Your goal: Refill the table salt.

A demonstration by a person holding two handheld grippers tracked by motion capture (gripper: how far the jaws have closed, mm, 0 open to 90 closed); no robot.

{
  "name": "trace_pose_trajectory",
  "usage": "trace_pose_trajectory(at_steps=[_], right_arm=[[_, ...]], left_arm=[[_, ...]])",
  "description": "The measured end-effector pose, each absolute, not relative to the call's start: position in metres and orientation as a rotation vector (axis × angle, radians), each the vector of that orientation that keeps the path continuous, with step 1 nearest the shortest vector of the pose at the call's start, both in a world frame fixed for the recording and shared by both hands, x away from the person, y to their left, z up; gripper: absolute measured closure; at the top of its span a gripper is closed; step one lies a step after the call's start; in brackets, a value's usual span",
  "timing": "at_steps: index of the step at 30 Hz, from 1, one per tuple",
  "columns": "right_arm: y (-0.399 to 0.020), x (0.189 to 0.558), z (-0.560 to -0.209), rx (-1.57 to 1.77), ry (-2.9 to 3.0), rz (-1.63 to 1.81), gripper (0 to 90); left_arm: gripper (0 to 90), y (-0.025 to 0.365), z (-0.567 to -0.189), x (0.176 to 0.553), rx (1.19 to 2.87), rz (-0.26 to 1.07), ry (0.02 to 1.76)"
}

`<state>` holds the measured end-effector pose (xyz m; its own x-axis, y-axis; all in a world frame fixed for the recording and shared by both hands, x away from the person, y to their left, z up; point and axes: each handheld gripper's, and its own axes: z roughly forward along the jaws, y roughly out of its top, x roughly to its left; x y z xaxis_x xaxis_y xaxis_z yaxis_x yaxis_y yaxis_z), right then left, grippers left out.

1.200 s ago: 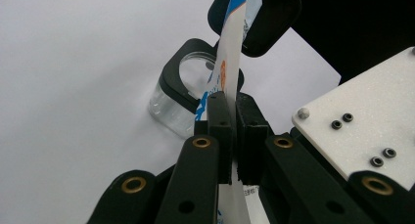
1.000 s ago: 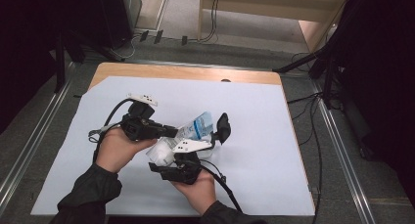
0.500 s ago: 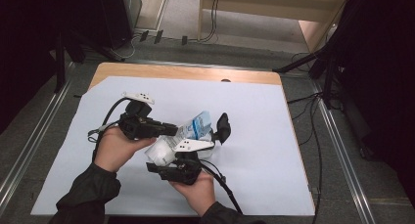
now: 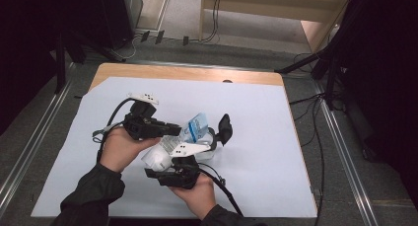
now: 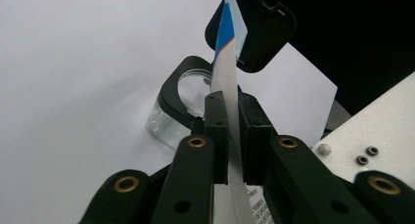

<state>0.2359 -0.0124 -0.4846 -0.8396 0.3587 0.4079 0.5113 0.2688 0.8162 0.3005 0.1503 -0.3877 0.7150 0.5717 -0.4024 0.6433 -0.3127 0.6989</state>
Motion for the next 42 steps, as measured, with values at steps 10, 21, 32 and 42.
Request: trace_pose_trajectory(at_steps=[10,21,32,42], right_arm=[[-0.019,0.240,-0.484,-0.853,-2.387,-1.635,60.3],[-0.022,0.242,-0.483,-0.887,-2.332,-1.657,60.4],[-0.026,0.244,-0.481,-0.916,-2.291,-1.671,60.4],[-0.025,0.244,-0.481,-0.919,-2.290,-1.672,59.6]], left_arm=[[88.5,0.144,-0.390,0.308,1.997,-0.081,0.937],[87.2,0.138,-0.388,0.310,1.986,-0.097,0.936],[80.5,0.147,-0.382,0.304,2.021,-0.128,0.935],[86.7,0.147,-0.378,0.299,2.043,-0.100,0.948]])
